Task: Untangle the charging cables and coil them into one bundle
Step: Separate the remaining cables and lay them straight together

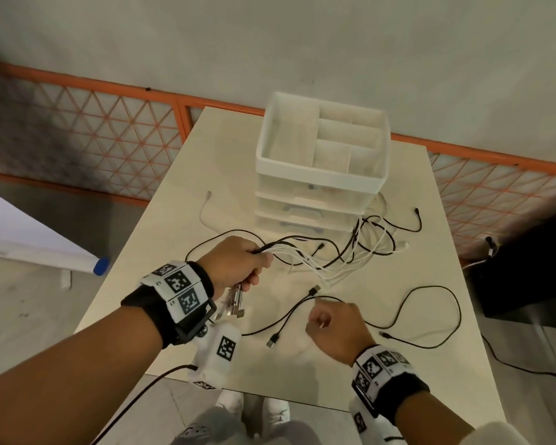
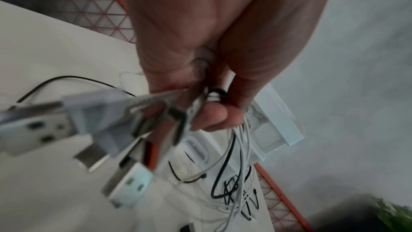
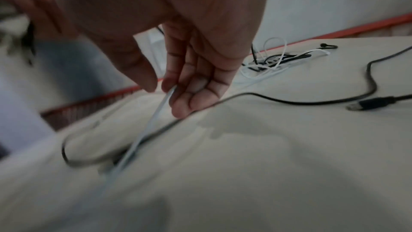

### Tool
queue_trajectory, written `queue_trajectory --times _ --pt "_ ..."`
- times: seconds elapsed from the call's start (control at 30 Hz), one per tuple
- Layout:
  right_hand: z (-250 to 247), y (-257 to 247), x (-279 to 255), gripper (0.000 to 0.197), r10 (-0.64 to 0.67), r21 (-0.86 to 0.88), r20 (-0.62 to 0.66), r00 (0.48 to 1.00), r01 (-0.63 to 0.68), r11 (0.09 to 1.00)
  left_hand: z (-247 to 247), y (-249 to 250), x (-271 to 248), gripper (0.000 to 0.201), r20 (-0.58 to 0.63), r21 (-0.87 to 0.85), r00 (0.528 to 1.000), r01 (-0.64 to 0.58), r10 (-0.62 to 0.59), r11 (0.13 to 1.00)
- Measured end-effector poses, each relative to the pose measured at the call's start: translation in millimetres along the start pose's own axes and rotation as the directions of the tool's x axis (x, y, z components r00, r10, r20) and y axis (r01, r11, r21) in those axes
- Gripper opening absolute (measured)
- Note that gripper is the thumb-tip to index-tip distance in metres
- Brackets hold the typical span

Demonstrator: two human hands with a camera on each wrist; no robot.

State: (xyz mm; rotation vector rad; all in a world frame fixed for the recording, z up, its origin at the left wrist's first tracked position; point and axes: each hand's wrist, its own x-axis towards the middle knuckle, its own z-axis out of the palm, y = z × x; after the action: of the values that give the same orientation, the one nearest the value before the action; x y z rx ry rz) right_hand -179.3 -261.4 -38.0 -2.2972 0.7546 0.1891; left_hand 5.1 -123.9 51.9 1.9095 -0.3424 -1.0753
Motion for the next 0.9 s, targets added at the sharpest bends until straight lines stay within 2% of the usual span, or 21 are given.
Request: queue_trajectory --times 0.07,0.17,0.23,0.33,0.4,0.43,0.53,0.63,0.73,0.77,0.83,0.9 --pt "-17 -18 -1 0.019 -0.026 0.148 -0.085 0.996 0.039 0.988 -4 6 -2 0.015 -0.004 -0.033 0.999 -0.032 0.032 0.999" --pt "-45 -47 -4 0.029 -0.103 0.339 -0.116 0.988 0.137 0.931 -9 19 -4 0.014 -0.017 -0.092 0.996 -0.084 0.083 0.992" --pt "-61 -64 -3 0.021 -0.19 0.309 -0.127 0.974 0.221 0.925 -10 32 -7 0.013 -0.026 -0.155 0.992 -0.123 0.12 0.98" --pt "-68 -86 0 0.01 -0.335 0.083 -0.012 0.942 0.334 0.939 -9 47 -10 0.017 0.036 -0.184 0.984 -0.163 0.173 0.969" --pt "-65 -98 5 0.01 -0.399 0.017 -0.004 0.917 0.399 0.917 -1 53 -14 0.014 0.114 -0.087 0.972 -0.195 0.204 0.977" --pt "-64 -103 7 0.01 -0.425 -0.01 -0.028 0.905 0.425 0.905 3 55 -14 0.015 0.131 0.015 0.966 -0.226 0.223 0.974" --pt "-63 -116 12 0.017 -0.496 -0.126 -0.155 0.855 0.48 0.868 9 57 -11 0.024 0.089 0.338 0.951 -0.307 0.295 0.89" --pt "-67 -122 12 0.015 -0.39 0.008 -0.258 0.884 0.405 0.914 7 59 -10 0.028 0.031 0.417 0.94 -0.322 0.341 0.85" --pt "-79 -115 18 0.012 -0.263 0.18 -0.384 0.885 0.351 0.919 0 58 -10 0.025 0.013 0.468 0.935 -0.32 0.356 0.824" --pt "-83 -107 22 0.012 -0.207 0.191 -0.409 0.889 0.305 0.933 -3 59 -9 0.028 0.002 0.465 0.932 -0.322 0.363 0.825" --pt "-89 -82 31 0.012 -0.089 0.116 -0.393 0.915 0.145 0.983 -14 66 -13 0.035 -0.016 0.322 0.931 -0.342 0.366 0.883" --pt "-89 -51 36 0.016 0.063 0.015 -0.281 0.958 -0.061 0.998 -29 75 -18 0.036 -0.035 0.147 0.932 -0.352 0.36 0.925"
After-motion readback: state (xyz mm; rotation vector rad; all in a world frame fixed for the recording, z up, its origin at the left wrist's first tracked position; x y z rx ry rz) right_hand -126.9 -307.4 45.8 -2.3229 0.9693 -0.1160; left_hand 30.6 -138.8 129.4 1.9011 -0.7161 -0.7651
